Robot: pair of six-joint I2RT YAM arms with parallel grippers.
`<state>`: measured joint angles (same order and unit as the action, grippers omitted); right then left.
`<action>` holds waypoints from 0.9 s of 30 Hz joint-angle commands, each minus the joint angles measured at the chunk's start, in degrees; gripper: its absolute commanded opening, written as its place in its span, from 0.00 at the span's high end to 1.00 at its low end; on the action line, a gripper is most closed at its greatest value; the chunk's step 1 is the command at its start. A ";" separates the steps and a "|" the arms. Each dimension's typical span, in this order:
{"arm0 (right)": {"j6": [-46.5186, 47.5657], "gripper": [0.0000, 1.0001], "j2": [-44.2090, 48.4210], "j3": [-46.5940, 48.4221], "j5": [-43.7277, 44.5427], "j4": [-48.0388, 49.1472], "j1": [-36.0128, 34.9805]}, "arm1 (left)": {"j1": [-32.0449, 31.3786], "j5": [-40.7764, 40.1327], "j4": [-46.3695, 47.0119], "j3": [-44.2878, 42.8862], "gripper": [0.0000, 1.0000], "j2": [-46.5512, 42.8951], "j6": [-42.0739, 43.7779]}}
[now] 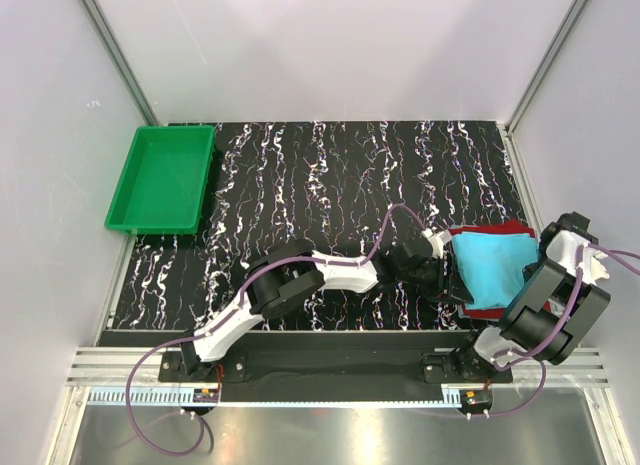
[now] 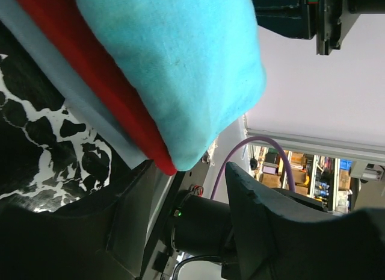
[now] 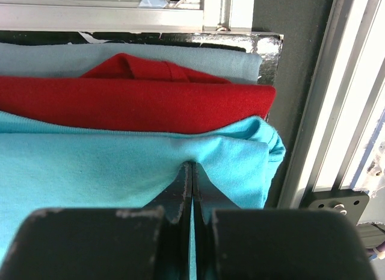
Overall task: Fold and stack the t-shirts
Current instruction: Reset both grippers
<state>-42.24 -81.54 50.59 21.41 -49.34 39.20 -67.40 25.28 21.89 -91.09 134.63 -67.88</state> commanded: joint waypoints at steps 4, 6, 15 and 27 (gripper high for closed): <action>-0.30 1.00 -0.11 1.09 1.18 1.00 0.79 | -0.72 0.04 4.39 -3.74 0.49 0.81 -0.50; -0.21 1.00 -0.20 1.09 1.18 1.00 0.88 | -0.90 0.03 4.74 -4.01 0.49 1.25 -1.20; -0.48 1.00 -0.64 1.27 1.00 1.53 0.88 | -1.16 1.26 7.03 -5.50 0.77 3.80 -3.31; 0.23 1.00 -2.75 0.65 2.06 3.46 1.58 | 0.07 -0.32 -5.28 -1.73 1.00 -1.57 2.84</action>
<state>-42.17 -83.50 50.59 21.43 -48.45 39.99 -67.59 24.91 17.82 -92.88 135.46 -66.26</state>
